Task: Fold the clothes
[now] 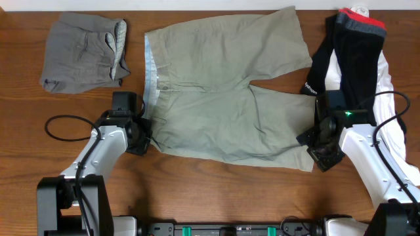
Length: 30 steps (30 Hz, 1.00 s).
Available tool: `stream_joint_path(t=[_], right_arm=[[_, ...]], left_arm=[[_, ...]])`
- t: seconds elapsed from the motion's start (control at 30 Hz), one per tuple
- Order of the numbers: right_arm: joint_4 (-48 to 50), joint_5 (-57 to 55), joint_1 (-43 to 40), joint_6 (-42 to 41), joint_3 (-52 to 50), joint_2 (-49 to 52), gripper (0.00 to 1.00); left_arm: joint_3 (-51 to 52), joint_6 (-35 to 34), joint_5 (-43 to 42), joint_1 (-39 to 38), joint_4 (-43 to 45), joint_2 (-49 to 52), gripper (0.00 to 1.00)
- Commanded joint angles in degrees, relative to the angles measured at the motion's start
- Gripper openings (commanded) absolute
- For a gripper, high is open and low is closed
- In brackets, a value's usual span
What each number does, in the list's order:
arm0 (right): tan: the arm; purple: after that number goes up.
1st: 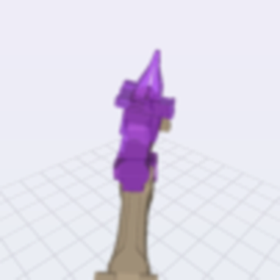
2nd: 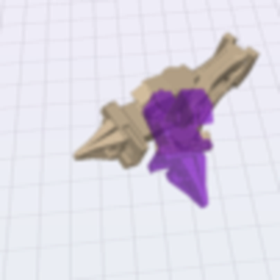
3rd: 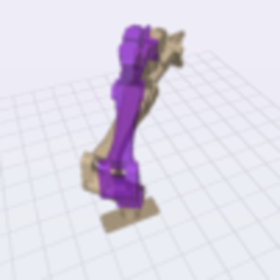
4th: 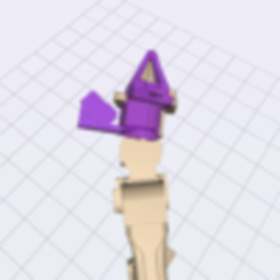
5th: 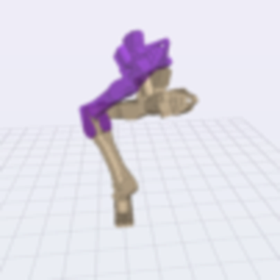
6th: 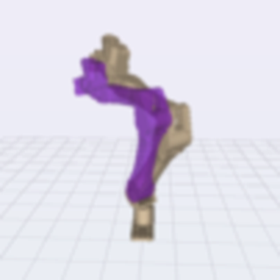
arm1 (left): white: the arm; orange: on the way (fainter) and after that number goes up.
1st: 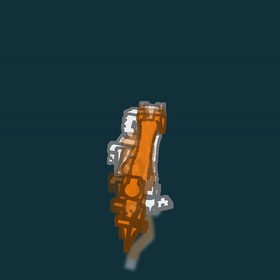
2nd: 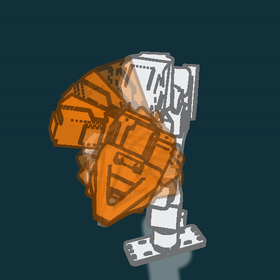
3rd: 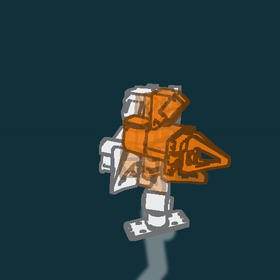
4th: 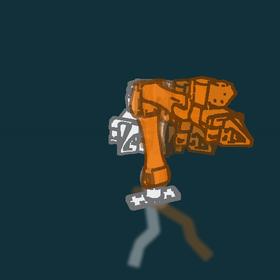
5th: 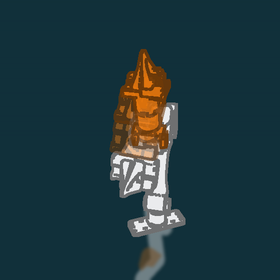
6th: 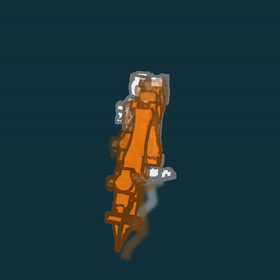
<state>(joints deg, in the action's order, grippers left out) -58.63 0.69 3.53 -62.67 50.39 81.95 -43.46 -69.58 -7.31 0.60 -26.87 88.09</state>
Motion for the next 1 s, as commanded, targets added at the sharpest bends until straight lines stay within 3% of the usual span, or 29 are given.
stream_joint_path(t=[0.0, 0.37, 0.77, 0.87, 0.97], right_arm=[[0.13, 0.39, 1.60, -1.18, -0.48, 0.22, 0.74], [0.96, 0.22, 5.99, -1.66, -2.08, 4.98, 0.84], [5.97, 2.78, 6.05, -2.03, -8.22, 7.48, 0.77], [9.86, 2.80, 6.08, -2.05, -11.15, 7.58, 0.61], [12.63, 2.80, 6.08, -2.03, -13.57, 7.58, 0.33]], left_arm=[[0.39, 0.81, 0.90, 0.35, 0.00, 0.63, 0.06], [0.39, 0.81, 0.90, 0.35, 0.17, 0.63, 0.06], [0.39, 2.10, 0.87, 0.35, 0.11, 0.63, 0.06], [0.39, 2.12, 0.87, 0.35, 0.11, 0.63, 0.06], [0.39, 3.17, 0.90, 0.35, 0.15, 0.63, 0.06]])
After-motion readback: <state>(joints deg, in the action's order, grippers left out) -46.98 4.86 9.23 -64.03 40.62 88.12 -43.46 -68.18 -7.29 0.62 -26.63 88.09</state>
